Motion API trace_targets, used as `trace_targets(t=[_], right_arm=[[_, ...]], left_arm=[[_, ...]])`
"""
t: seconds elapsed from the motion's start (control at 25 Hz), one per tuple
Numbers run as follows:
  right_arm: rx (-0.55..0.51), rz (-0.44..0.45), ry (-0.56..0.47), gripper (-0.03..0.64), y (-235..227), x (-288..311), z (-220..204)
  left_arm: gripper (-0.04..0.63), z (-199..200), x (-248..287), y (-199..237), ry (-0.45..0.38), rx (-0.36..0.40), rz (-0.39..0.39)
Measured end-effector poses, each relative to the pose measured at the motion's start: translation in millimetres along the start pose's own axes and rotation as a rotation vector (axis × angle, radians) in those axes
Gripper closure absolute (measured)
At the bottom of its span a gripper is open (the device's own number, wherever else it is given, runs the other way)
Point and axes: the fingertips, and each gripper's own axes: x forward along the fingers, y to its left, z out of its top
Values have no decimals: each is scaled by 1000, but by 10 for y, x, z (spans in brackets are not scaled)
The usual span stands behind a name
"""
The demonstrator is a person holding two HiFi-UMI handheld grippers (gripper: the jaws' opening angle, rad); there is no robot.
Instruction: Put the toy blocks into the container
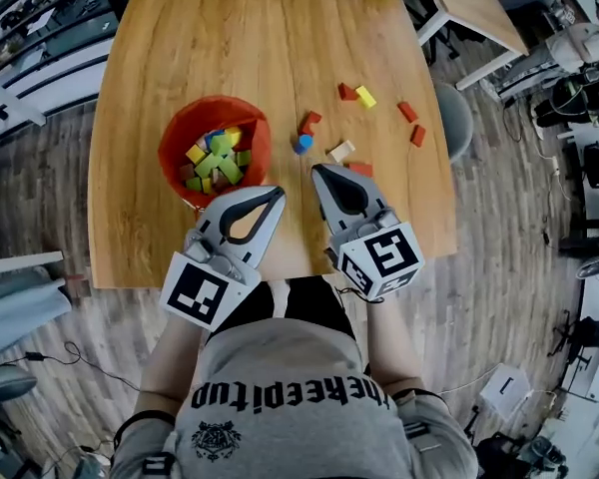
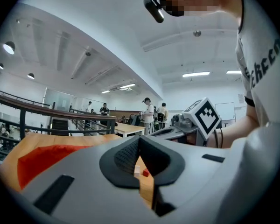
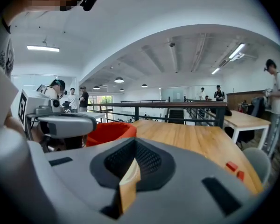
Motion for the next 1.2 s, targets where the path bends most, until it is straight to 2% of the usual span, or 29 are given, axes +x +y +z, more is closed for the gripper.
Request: trace_targets(t=[0.28,0.56,0.88,1.2], right_arm=[[43,-104,26,607,-421,-326,-180],[51,-129,57,607,-774,-448,-298],[32,-58,119,606,-944,-264,-492],[18,70,172,603,-906,148,-634]], left_arm=[[583,-16,399,-270,11,-8,-102],[583,-37,701,-369,22,-31,-110],[583,-72,881,-377,37,-39,-59],[583,-178,840,-168,45,-81,63]])
